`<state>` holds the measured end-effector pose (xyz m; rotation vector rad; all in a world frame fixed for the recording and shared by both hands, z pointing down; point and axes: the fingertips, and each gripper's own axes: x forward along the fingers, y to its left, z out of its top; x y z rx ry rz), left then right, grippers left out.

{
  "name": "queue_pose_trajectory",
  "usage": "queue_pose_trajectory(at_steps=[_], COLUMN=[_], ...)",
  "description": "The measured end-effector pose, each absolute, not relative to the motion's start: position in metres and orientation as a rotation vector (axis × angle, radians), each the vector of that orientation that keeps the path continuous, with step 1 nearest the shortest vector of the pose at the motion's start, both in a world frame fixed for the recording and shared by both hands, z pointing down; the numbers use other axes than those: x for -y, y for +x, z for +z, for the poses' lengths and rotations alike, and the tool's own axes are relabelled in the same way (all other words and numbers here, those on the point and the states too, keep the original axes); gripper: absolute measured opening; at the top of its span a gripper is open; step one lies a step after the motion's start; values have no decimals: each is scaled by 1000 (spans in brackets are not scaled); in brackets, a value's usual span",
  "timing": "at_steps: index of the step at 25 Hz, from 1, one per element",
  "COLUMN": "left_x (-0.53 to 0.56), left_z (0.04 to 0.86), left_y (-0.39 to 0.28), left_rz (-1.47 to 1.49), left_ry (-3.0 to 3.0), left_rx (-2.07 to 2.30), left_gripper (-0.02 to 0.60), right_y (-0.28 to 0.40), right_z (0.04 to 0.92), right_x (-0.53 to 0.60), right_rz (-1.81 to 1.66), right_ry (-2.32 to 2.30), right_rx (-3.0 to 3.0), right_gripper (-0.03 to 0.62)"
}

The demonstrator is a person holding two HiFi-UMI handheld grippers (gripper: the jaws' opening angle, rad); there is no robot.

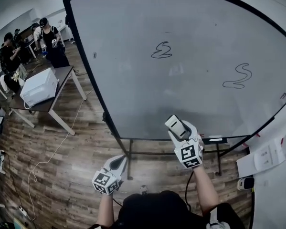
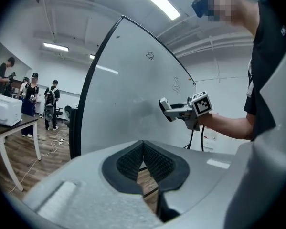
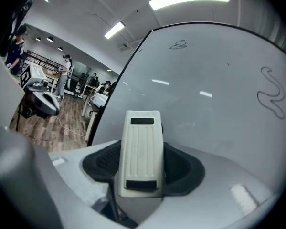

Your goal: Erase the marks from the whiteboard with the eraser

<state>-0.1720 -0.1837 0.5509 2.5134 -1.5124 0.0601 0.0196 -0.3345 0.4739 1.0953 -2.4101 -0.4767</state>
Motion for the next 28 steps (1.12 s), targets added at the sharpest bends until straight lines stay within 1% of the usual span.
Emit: queue_pose_trajectory(at_steps=[6,16,23,28], left_x=[210,240,251,249], left_z=[558,559,558,570], left_y=[-190,-206,-194,-200], left_rz=[78,52,19,5], left_ry=[2568,2610,2639,2601], left_rx=[1386,1333,1310,1327], left_gripper=[11,11,11,11], right_y=[-8,-13,-8,-10], right_z=[366,200,140,130], right_x=[362,372,387,391], right_rz=[-722,-1048,-1081,-1073], right_ry=[1303,1485,1479,1477], right_rx=[2334,2168,2099,2046], right_gripper=[255,255,255,253])
